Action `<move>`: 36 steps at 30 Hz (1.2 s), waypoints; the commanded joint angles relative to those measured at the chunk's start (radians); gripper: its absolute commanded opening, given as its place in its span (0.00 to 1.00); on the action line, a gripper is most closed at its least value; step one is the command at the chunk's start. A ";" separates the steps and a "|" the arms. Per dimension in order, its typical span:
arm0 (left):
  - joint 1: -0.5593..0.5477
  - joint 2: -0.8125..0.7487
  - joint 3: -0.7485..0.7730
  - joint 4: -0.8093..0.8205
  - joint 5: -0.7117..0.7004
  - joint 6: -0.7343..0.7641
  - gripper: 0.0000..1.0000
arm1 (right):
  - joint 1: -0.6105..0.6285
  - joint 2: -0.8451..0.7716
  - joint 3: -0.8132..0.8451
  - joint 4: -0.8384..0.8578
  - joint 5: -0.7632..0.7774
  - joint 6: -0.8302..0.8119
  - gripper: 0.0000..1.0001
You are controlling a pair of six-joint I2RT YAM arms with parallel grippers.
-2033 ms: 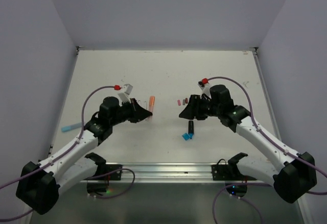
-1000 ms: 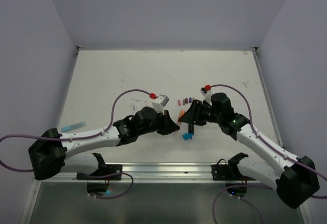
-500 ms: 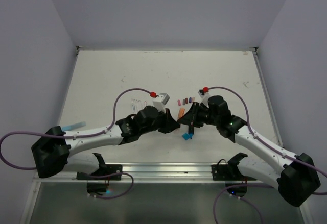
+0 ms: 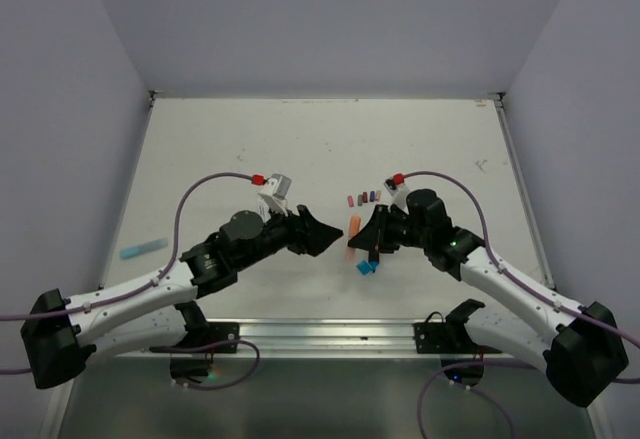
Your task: Open the pen caps
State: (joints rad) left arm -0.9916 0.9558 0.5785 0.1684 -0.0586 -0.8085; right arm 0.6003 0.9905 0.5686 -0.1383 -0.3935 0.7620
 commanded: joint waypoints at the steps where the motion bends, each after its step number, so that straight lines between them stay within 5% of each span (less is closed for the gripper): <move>1: 0.092 -0.031 -0.028 0.080 0.118 0.040 0.82 | 0.003 -0.030 0.005 0.020 -0.163 -0.102 0.00; 6: 0.134 0.061 -0.023 0.215 0.330 0.058 0.75 | 0.003 -0.062 -0.007 0.078 -0.306 -0.105 0.00; 18: 0.134 0.178 -0.040 0.359 0.414 0.035 0.63 | 0.003 -0.073 -0.033 0.204 -0.421 -0.030 0.00; 24: 0.134 0.182 -0.046 0.371 0.425 0.032 0.47 | 0.003 -0.056 -0.052 0.239 -0.439 -0.018 0.00; 27: 0.134 0.193 -0.054 0.408 0.451 0.016 0.28 | 0.001 -0.047 -0.062 0.269 -0.444 -0.004 0.00; 29: 0.134 0.193 -0.062 0.424 0.463 0.008 0.03 | 0.004 -0.044 -0.061 0.270 -0.443 -0.001 0.00; 32: 0.134 0.189 -0.069 0.436 0.462 -0.020 0.00 | 0.003 -0.038 -0.068 0.290 -0.444 0.006 0.19; 36: 0.134 0.172 -0.077 0.438 0.402 -0.076 0.00 | 0.004 -0.035 -0.087 0.312 -0.436 0.011 0.28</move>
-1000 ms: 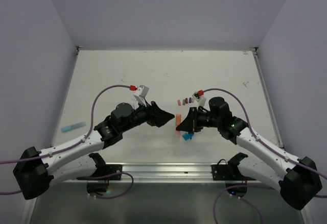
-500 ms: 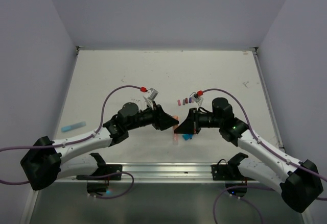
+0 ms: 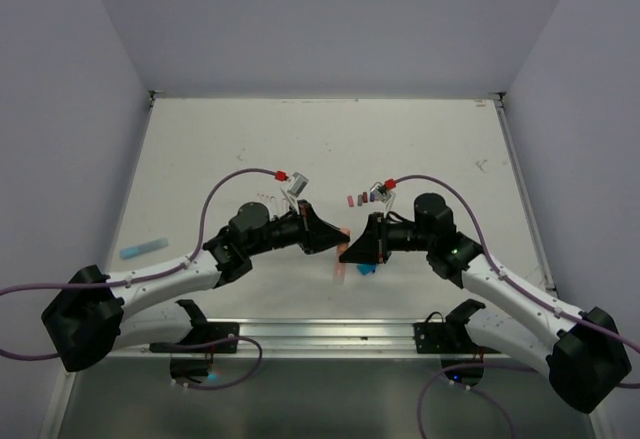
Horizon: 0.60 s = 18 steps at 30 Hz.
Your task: Open the pen caps
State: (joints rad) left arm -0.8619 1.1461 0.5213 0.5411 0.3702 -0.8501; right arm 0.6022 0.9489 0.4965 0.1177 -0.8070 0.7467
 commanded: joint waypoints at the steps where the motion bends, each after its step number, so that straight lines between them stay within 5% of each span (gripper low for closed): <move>1: 0.004 -0.028 -0.024 0.066 -0.043 -0.052 0.00 | -0.001 0.005 -0.024 0.060 -0.024 0.028 0.29; 8: 0.006 -0.060 -0.076 0.128 -0.180 -0.191 0.00 | 0.002 0.011 -0.076 0.177 -0.032 0.080 0.33; 18: 0.006 -0.013 -0.101 0.246 -0.192 -0.268 0.00 | 0.048 0.068 -0.104 0.336 -0.024 0.164 0.33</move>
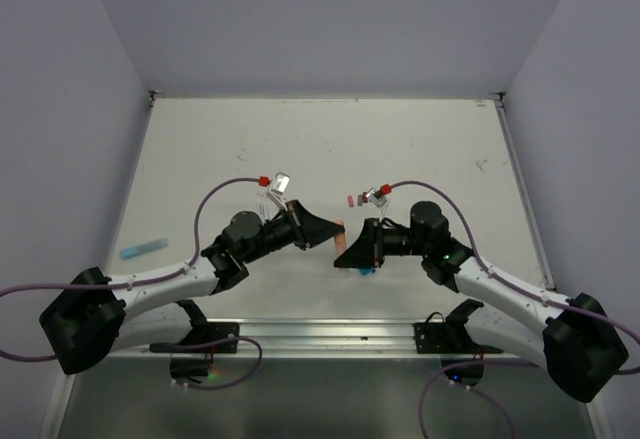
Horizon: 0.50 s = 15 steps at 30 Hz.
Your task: Open the pen caps
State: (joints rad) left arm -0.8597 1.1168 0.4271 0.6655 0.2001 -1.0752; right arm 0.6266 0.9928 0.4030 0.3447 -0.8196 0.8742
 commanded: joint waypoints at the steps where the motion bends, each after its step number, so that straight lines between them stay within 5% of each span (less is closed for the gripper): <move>1: 0.004 0.021 -0.005 0.128 -0.018 -0.045 0.00 | 0.038 0.033 -0.009 0.115 0.000 0.037 0.32; 4: 0.004 0.020 -0.005 0.135 -0.019 -0.048 0.00 | 0.044 0.044 -0.010 0.116 0.011 0.034 0.02; 8: 0.004 0.009 -0.017 0.143 0.001 -0.026 0.02 | 0.045 0.026 -0.010 0.070 0.040 0.019 0.00; 9: 0.004 0.005 -0.022 0.151 0.004 -0.025 0.15 | 0.045 0.023 -0.007 0.057 0.042 0.011 0.00; 12: 0.004 0.006 -0.037 0.155 0.027 -0.014 0.30 | 0.045 0.018 0.007 0.024 0.042 -0.004 0.00; 15: 0.004 0.018 -0.033 0.154 0.061 -0.002 0.31 | 0.045 0.018 0.013 0.019 0.040 -0.004 0.00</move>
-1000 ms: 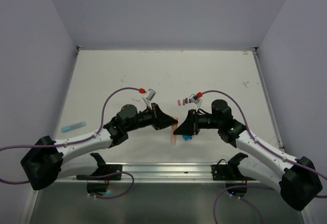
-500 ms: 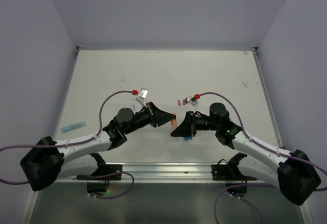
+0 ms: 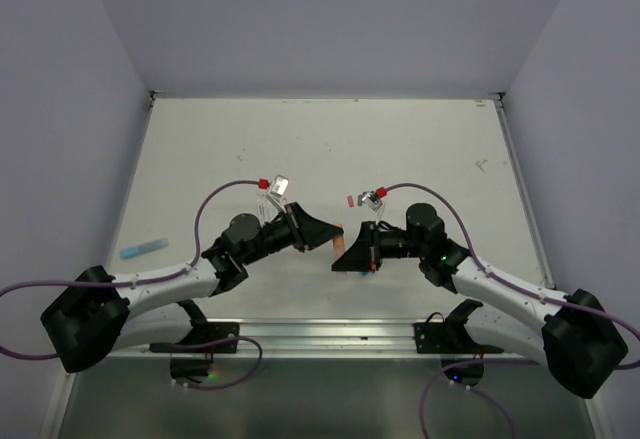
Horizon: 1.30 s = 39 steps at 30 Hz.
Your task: Open the pen caps
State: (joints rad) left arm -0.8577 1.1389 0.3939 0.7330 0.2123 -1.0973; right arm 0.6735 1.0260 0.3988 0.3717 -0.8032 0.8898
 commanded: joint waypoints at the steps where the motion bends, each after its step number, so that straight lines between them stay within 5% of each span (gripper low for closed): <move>1: 0.002 0.001 0.009 0.086 0.061 0.023 0.31 | -0.002 -0.012 0.018 -0.007 0.018 -0.020 0.00; 8: 0.005 0.021 0.026 0.103 0.119 0.036 0.16 | -0.002 -0.006 0.018 0.019 0.009 -0.002 0.00; 15: 0.009 0.036 0.008 0.160 0.183 0.037 0.44 | -0.002 0.002 0.018 0.056 -0.010 0.029 0.00; 19: 0.020 0.016 -0.016 0.161 0.185 0.037 0.49 | -0.002 0.000 0.011 0.062 -0.007 0.034 0.00; 29: 0.025 0.061 -0.001 0.209 0.203 0.020 0.35 | -0.002 0.045 -0.011 0.157 -0.021 0.084 0.00; 31: 0.025 0.068 0.010 0.206 0.203 0.020 0.23 | -0.002 0.043 -0.017 0.154 -0.024 0.084 0.00; 32: 0.025 0.076 0.016 0.198 0.202 0.023 0.05 | -0.002 0.043 -0.020 0.156 -0.025 0.084 0.00; 33: 0.025 0.076 0.031 0.186 0.197 0.025 0.00 | -0.002 0.039 -0.026 0.154 -0.022 0.083 0.00; 36: 0.028 0.068 0.063 0.089 0.133 0.030 0.00 | -0.002 0.019 -0.040 0.105 -0.005 0.060 0.00; 39: 0.029 0.024 0.117 -0.167 -0.085 0.011 0.00 | 0.000 -0.033 -0.046 -0.020 0.064 -0.001 0.00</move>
State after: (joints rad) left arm -0.8299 1.2076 0.4210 0.7353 0.3141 -1.0927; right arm 0.6693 1.0439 0.3660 0.4599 -0.7933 0.9382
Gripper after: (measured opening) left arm 0.272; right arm 0.201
